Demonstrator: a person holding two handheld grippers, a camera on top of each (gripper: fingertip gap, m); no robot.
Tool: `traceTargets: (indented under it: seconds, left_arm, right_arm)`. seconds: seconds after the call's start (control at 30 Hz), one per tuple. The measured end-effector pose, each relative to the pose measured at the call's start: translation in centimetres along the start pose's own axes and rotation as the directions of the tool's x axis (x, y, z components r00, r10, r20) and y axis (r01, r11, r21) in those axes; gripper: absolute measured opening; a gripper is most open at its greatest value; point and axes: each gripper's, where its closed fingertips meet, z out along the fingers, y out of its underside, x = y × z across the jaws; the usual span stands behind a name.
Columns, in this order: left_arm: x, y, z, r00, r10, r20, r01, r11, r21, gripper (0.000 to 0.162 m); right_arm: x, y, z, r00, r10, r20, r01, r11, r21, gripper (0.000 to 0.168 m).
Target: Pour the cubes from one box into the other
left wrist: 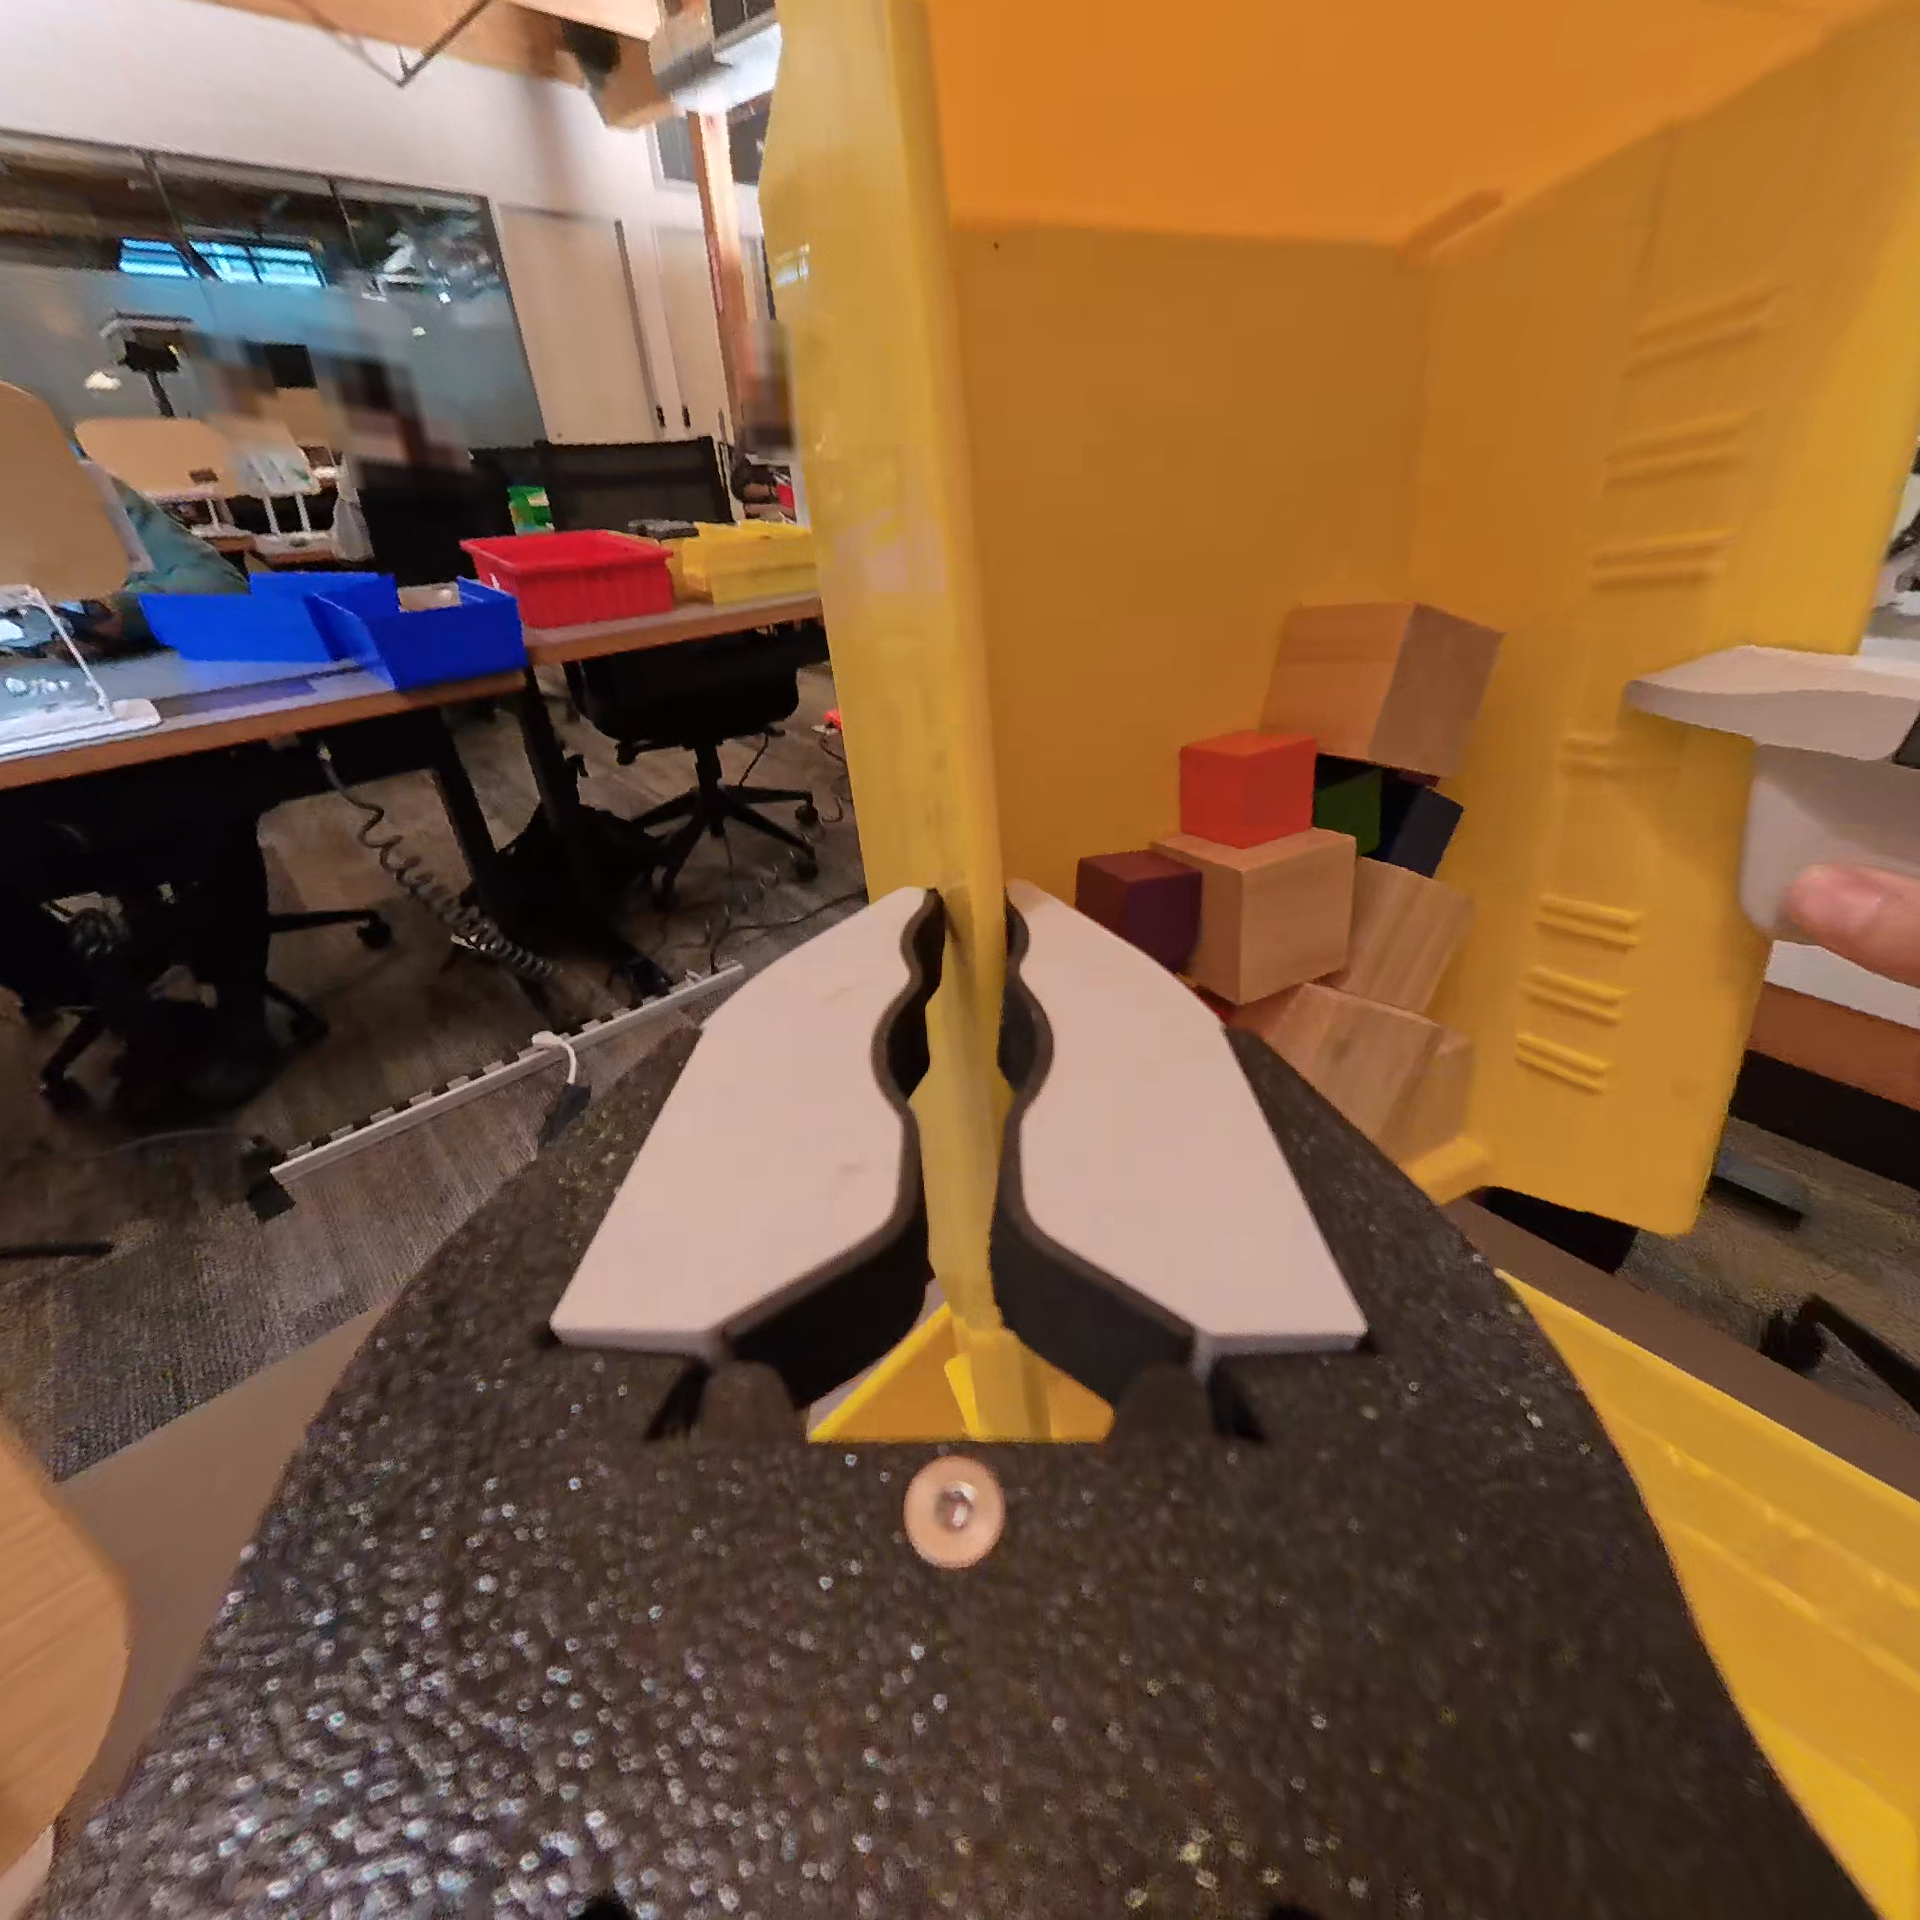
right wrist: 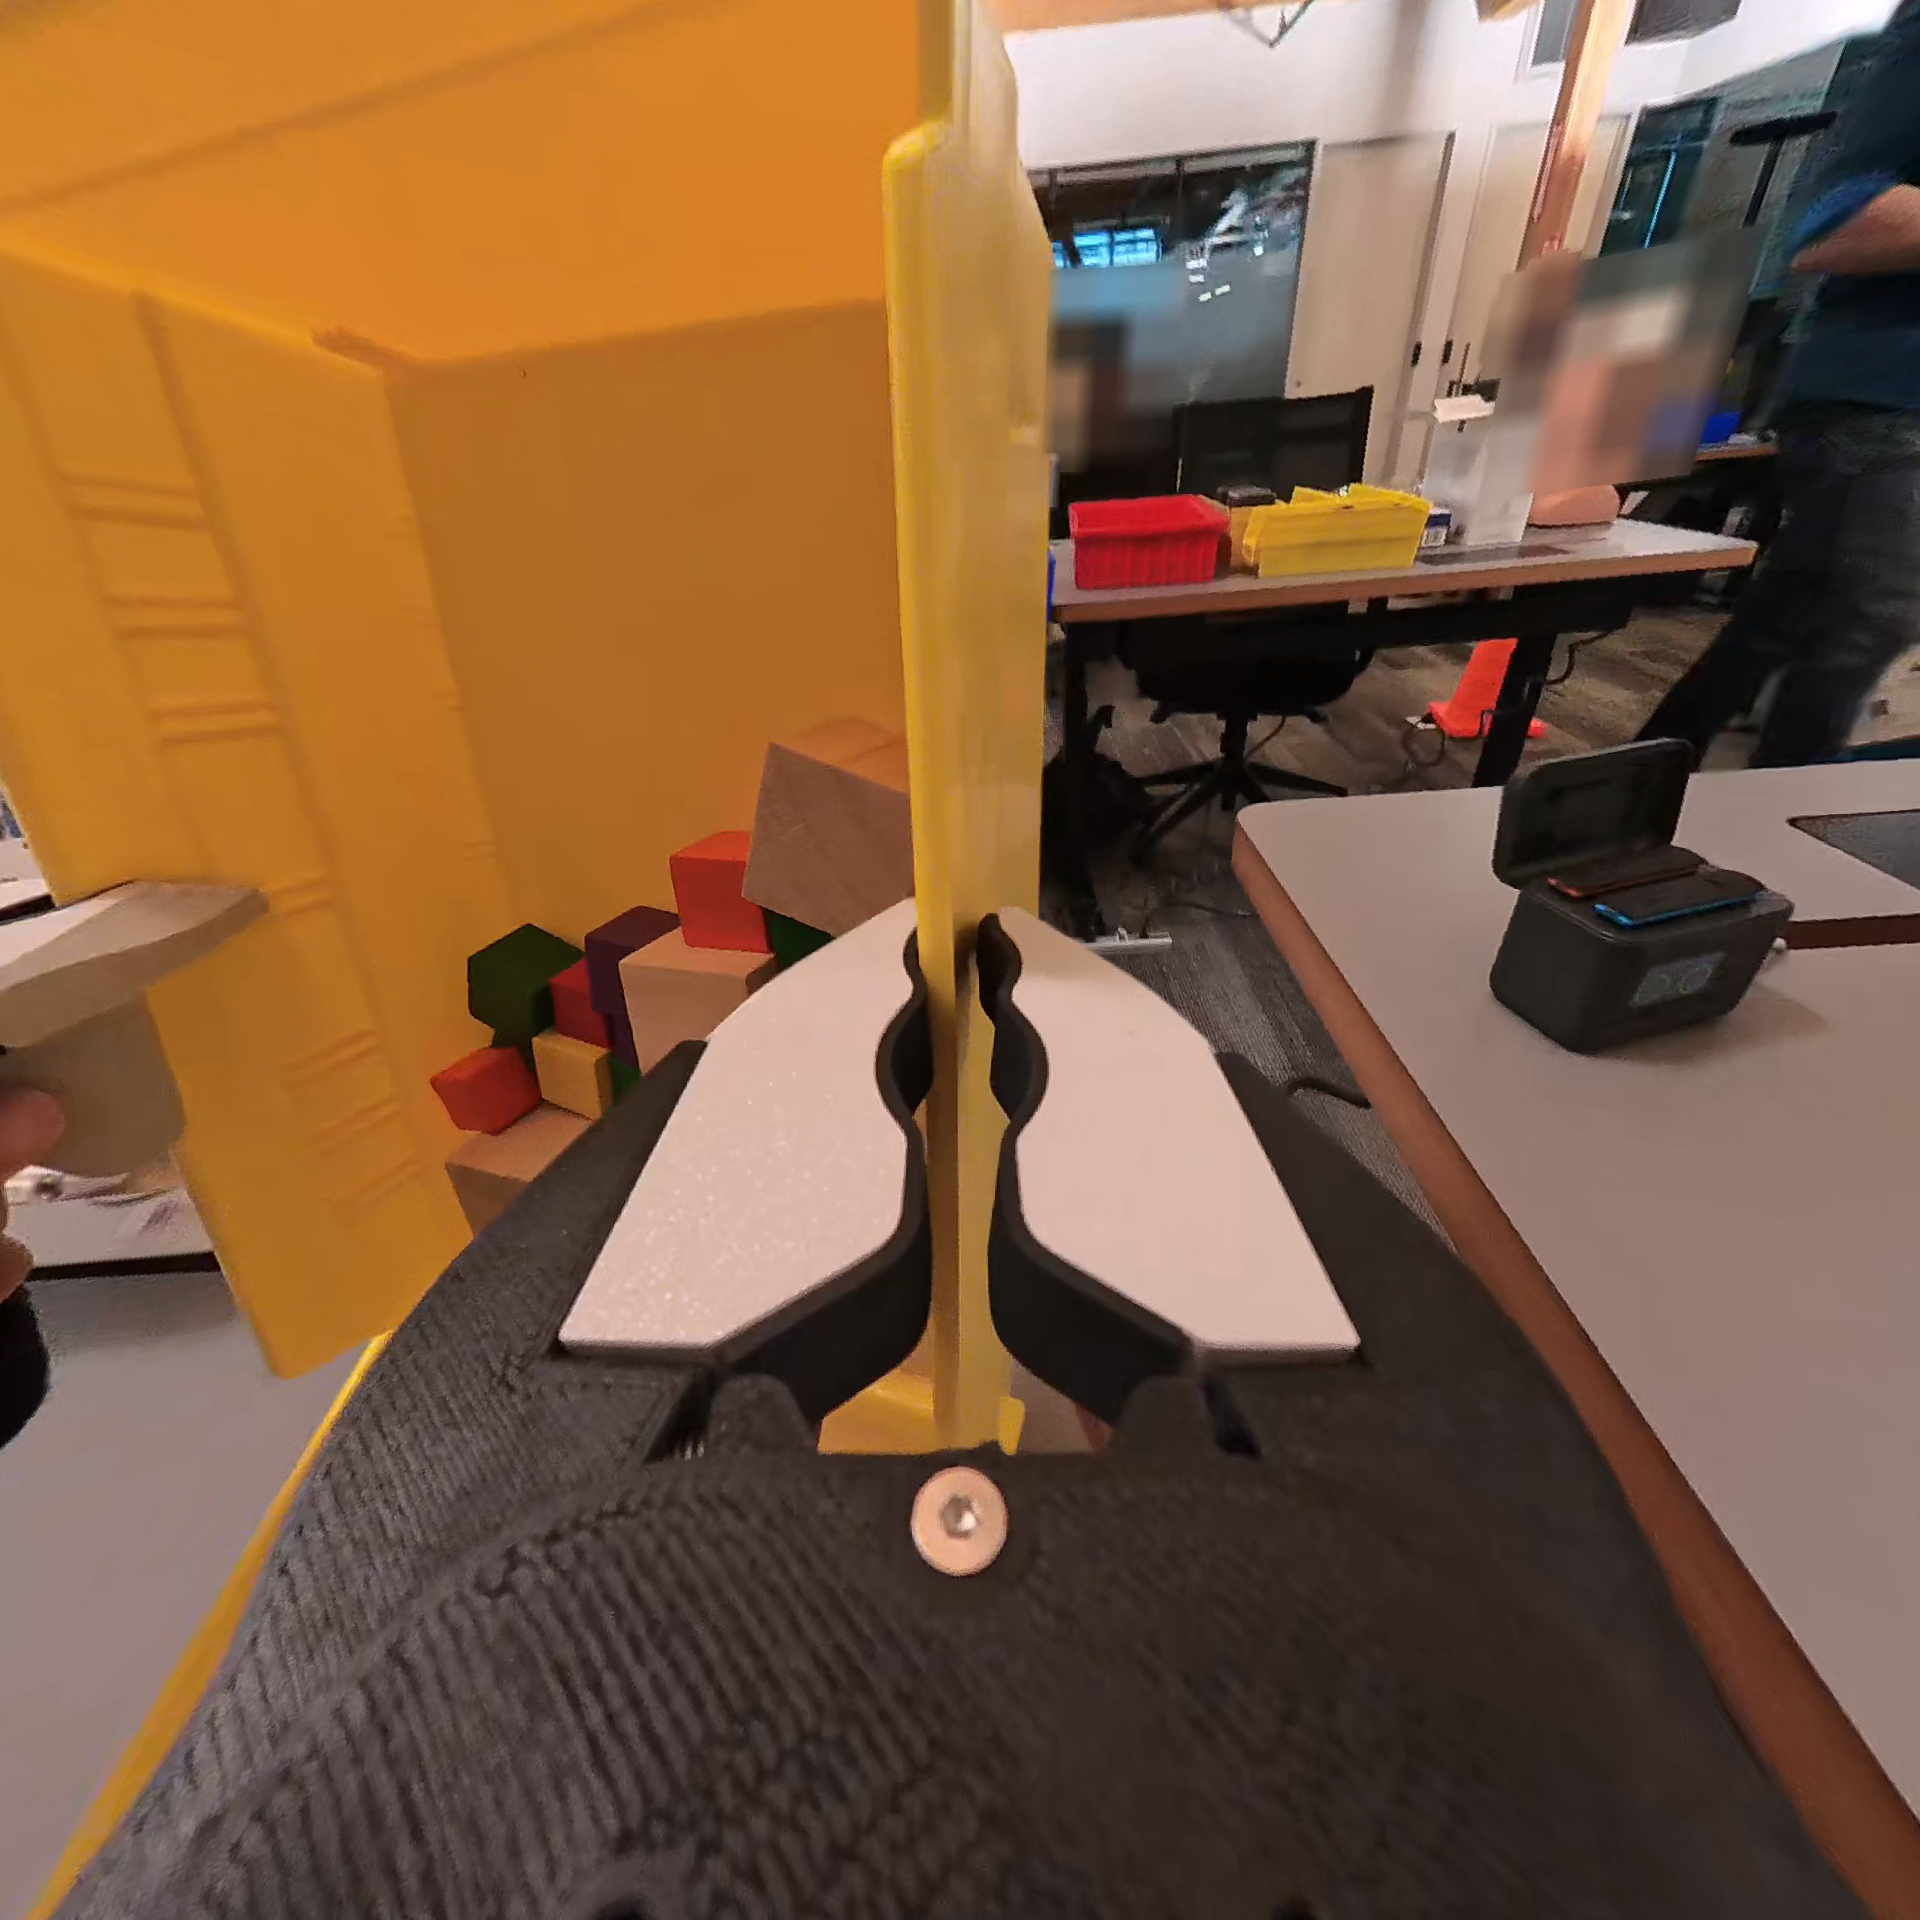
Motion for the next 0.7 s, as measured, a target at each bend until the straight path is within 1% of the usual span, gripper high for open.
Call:
traceTargets:
  seconds: [0.2, 0.27, 0.4, 0.5, 0.57, 0.7]
  left_arm:
    - [-0.8, -0.2, 0.2, 0.999, -0.048, 0.007, 0.048, 0.995, 0.083, 0.008]
    - [-0.9, 0.0, 0.0, 0.999, -0.047, 0.008, 0.046, 0.994, 0.097, 0.008]
    - [-1.3, 0.8, -0.1, 0.998, -0.066, 0.017, 0.064, 0.994, 0.089, 0.008]
    - [-1.3, 1.6, -0.2, 0.998, -0.066, 0.004, 0.065, 0.995, 0.074, 0.008]
    - [-1.2, 1.7, -0.3, 0.998, -0.068, -0.013, 0.069, 0.994, 0.089, 0.009]
    - [-1.1, 1.2, -0.3, 0.997, -0.073, -0.033, 0.077, 0.987, 0.142, 0.009]
  right_arm:
    - [-0.6, 0.0, 0.5, 0.999, -0.043, 0.019, 0.042, 0.997, 0.064, 0.007]
    - [-0.8, 0.0, 0.6, 0.999, -0.027, 0.035, 0.024, 0.997, 0.074, 0.008]
    - [-1.2, 0.6, 0.9, 0.998, -0.047, 0.035, 0.045, 0.998, 0.051, 0.007]
    - [-1.3, 1.3, 0.9, 0.999, -0.033, 0.04, 0.031, 0.998, 0.052, 0.008]
    - [-1.2, 1.1, 0.8, 0.999, -0.018, 0.052, 0.014, 0.997, 0.078, 0.008]
    - [-1.5, 0.0, 0.7, 0.995, -0.033, 0.09, 0.02, 0.99, 0.142, 0.01]
